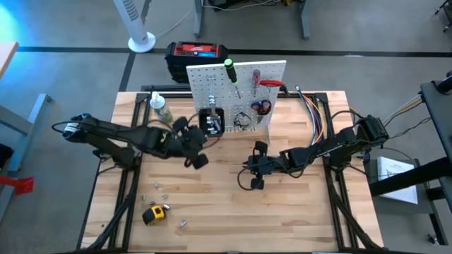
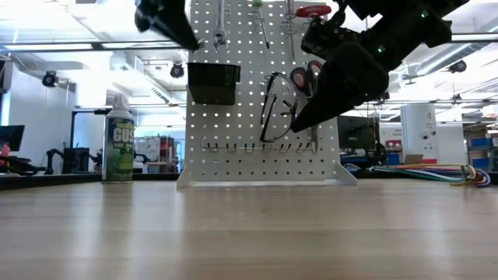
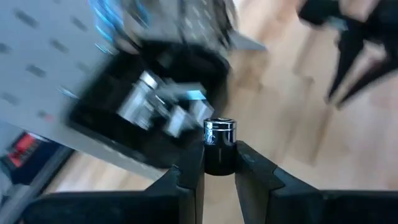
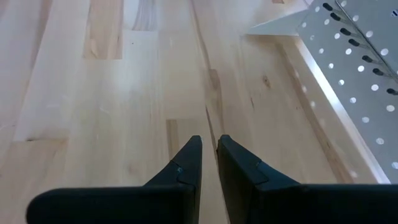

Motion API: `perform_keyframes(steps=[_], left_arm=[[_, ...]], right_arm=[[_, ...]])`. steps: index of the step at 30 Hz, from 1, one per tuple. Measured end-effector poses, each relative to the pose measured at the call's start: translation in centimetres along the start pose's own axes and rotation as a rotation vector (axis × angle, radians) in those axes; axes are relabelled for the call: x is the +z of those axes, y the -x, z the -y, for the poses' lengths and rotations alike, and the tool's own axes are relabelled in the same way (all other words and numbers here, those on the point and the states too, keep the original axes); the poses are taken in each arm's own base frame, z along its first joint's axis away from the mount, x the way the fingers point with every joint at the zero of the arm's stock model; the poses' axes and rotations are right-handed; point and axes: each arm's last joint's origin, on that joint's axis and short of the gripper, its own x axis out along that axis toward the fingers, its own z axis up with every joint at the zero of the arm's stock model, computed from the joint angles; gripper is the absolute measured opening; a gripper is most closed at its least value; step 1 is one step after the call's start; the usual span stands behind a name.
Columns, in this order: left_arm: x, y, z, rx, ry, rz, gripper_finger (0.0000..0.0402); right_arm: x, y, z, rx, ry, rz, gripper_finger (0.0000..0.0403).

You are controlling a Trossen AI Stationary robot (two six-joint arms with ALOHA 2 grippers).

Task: Hang tools onto peg board
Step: Put the silver socket into the black bin on the pegboard

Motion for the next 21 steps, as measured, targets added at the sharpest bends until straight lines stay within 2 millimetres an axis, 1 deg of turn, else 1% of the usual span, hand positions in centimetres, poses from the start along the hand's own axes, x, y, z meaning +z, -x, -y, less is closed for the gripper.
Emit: perform_keyframes(steps=[3, 6, 9, 12, 17, 19, 21], left_arm=[[1.3, 0.5, -1.0, 0.069, 0.006, 0.036, 0.0053], [2.4, 0.9, -1.8, 0.097, 0.003, 0.058, 0.0055], [2.9, 0.7, -2.6, 0.109, 0.006, 0.058, 0.0071], [2.8, 0.0, -3.1, 0.131, 0.029, 0.04, 0.0115], [2.1, -1.9, -4.0, 0.125, 0.054, -0.048, 0.022], [1.6, -1.9, -4.3, 0.125, 0.064, -0.108, 0.0257], [0.7, -1.5, -4.7, 0.148, 0.117, -0.18, 0.0283]], right_arm=[[-0.1, 0.0, -0.1, 0.0, -0.008, -0.011, 0.0037], [-0.3, 0.0, -0.1, 0.0, -0.005, -0.027, 0.0037], [-0.3, 0.0, -0.1, -0.001, -0.005, -0.027, 0.0037], [-0.3, 0.0, -0.1, -0.001, -0.005, -0.027, 0.0037], [-0.3, 0.1, -0.2, 0.008, -0.011, -0.031, 0.0037], [-0.5, 0.1, -0.2, 0.017, -0.008, -0.043, 0.0037], [-0.6, 0.1, -0.3, 0.018, -0.007, -0.054, 0.0037]])
